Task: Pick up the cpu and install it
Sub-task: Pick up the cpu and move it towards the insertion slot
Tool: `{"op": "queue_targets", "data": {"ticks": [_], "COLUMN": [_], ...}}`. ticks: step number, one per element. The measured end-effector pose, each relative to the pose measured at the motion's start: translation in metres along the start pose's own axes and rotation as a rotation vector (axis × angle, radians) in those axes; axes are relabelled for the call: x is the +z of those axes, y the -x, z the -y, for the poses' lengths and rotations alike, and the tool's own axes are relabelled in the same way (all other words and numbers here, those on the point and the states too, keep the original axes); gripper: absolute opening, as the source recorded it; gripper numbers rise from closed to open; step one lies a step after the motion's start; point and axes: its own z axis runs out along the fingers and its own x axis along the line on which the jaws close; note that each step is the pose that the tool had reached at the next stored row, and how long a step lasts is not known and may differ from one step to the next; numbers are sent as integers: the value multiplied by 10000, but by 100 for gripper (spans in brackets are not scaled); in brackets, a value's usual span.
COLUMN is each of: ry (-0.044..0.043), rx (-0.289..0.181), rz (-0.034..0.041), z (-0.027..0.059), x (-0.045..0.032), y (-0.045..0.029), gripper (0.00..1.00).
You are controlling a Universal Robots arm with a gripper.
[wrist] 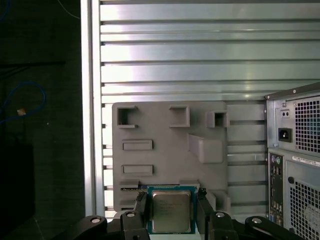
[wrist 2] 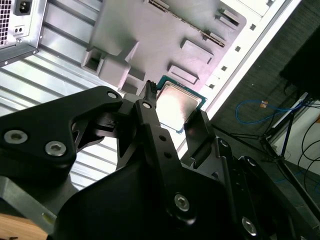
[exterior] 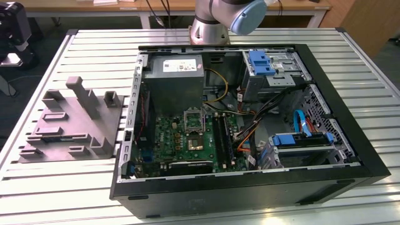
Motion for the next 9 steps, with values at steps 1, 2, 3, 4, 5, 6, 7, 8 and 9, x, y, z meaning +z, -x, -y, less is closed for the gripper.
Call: {"op": "queue_targets", "data": {"ticks": [1, 2, 3, 4, 5, 6, 7, 8, 9], "ry": [0, 0, 0, 0, 0, 0, -1, -1, -1], "rx": [0, 0, 0, 1, 0, 0, 0, 0, 0], "rz": [0, 0, -1, 0, 0, -1, -2, -1, -1], "z": [0, 0, 0, 0, 0, 0, 0, -1, -1], "x": [0, 0, 0, 0, 0, 0, 0, 0, 0], "y": [2, 4, 6, 7, 9, 11, 12, 14, 16], "gripper": [47, 47, 47, 47, 47, 47, 47, 47, 47]}}
